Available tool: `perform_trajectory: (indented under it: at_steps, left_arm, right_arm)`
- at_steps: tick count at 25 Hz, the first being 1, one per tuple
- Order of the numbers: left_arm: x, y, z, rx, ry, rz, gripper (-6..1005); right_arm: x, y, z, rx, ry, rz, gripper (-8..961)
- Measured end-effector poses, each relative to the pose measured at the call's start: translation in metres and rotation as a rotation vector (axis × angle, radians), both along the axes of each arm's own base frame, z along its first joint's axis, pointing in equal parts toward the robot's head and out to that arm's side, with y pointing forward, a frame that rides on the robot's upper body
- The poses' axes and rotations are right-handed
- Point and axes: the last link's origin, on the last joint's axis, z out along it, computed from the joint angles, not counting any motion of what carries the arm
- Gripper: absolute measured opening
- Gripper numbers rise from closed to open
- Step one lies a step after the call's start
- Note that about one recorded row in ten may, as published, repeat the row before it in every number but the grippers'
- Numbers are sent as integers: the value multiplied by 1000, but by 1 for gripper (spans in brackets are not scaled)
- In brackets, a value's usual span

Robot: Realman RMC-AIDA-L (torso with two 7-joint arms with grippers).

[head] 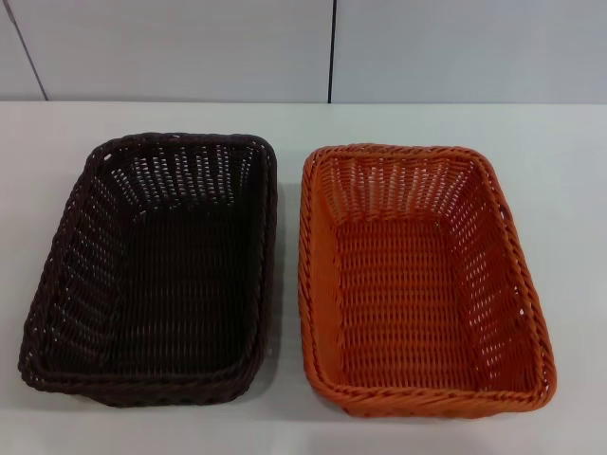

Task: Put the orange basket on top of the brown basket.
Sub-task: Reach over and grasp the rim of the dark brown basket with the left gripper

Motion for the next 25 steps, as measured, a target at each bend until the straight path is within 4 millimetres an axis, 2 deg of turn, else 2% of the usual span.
perform_trajectory:
  at_steps: [8,13,15,16,19,20,21,25]
  left_arm:
    - [1,1,0,1,-1,-3,814]
    - [14,16,-5,-75,21,-61,815]
    - [32,42,-2,-193,38,-111,815]
    - [32,42,-2,-193,38,-111,816]
    - [58,66,13,-308,39,-124,816]
    - [76,78,25,-350,38,-121,817]
    - [79,79,26,-361,36,-115,817]
    - [113,93,47,-441,23,-43,818]
  right_arm:
    - [-1,1,0,0,0,2,741]
    - [-1,3,1,0,-1,8,739]
    - [-2,5,1,0,-1,11,739]
    - [-2,6,1,-3,1,12,738]
    - [-2,8,0,-14,2,15,738]
    - [-2,8,0,-14,2,15,737]
    - [-2,8,0,-16,2,16,737]
    - [-1,9,-1,-23,5,12,736]
